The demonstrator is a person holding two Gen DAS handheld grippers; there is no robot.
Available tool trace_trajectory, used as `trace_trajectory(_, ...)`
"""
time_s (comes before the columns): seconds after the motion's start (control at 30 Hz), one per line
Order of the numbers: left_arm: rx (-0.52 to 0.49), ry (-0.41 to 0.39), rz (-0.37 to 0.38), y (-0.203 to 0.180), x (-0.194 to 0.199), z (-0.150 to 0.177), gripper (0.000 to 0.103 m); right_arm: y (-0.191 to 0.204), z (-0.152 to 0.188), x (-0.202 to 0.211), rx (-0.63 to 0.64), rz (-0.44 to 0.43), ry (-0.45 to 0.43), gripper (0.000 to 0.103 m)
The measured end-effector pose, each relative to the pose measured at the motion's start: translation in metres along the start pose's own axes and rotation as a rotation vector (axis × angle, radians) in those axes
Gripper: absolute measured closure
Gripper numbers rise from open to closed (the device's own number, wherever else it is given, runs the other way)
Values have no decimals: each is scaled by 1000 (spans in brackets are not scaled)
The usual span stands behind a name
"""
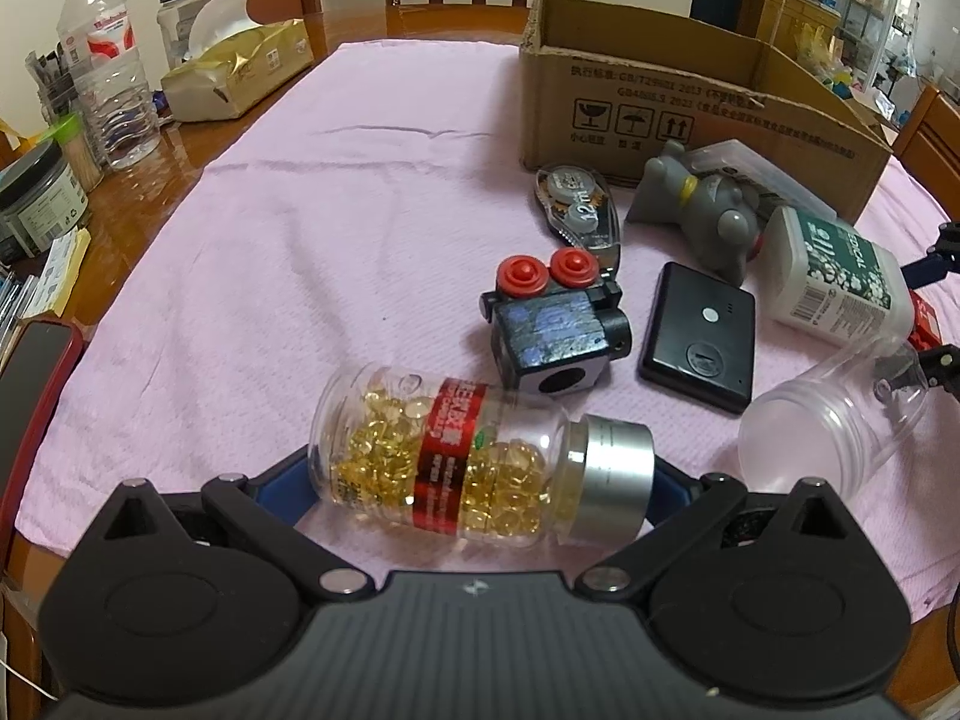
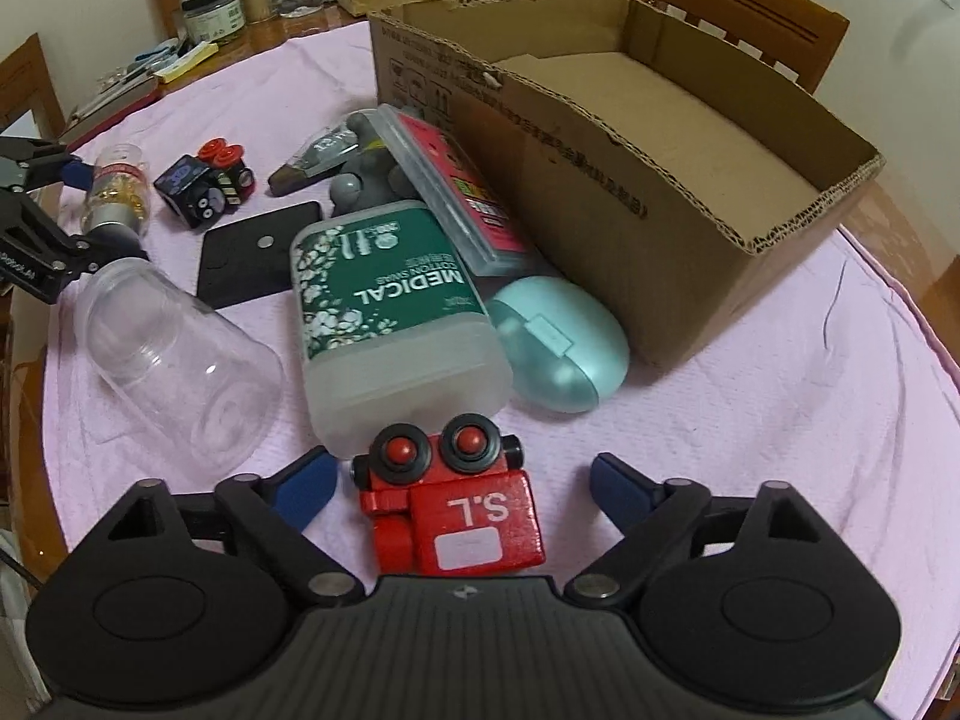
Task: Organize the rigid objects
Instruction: 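Grasp the red 'S.L' toy robot with the right gripper, then carry the capsule bottle into the box and open the left gripper while the right carries the robot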
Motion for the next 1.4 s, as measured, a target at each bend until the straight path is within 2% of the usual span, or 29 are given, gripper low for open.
trace_trajectory(0.13, -8, 10, 2, -1, 0, -2, 1, 9, 1, 8, 9, -6, 3, 37)
trace_trajectory(0.2, -29, 12, -4, -3, 0, -3, 1, 13, 2, 11, 7, 5, 9, 43)
trace_trajectory(0.43, -93, -8, -5, -8, 6, -7, 1, 20, 9, 18, -30, 28, 35, 41)
trace_trajectory(0.8, -93, -2, 29, -6, 9, -12, 7, 21, 17, 23, -52, 46, 40, 40)
trace_trajectory(1.0, -76, 11, 29, -5, 9, -14, 7, 22, 17, 24, -57, 64, 42, 40)
trace_trajectory(1.13, -73, 21, 33, -5, 8, -15, 7, 23, 16, 25, -66, 77, 46, 45)
trace_trajectory(1.4, -109, 33, 49, -4, 16, -26, 7, 20, 9, 29, -99, 96, 46, 47)
Point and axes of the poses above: each gripper's, at about its wrist camera, not at the fingertips, and x roughly against the way its jaws point, y to its left, z to its underside, the point moved 3 cm from there along -x, roughly the way its jaws point, and after that the axes turned 7 degrees about -y, right-handed, at the moved point
